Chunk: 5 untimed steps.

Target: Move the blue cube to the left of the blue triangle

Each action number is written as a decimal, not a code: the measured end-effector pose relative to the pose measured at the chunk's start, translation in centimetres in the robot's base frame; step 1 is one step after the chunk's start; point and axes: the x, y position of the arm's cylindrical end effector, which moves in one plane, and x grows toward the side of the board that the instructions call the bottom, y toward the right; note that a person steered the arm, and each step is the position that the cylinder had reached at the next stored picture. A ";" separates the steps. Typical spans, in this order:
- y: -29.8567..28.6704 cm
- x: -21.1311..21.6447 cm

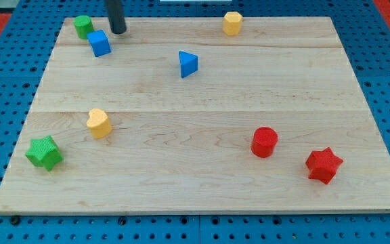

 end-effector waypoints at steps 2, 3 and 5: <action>1.8 6.3; 9.3 7.8; 2.7 7.3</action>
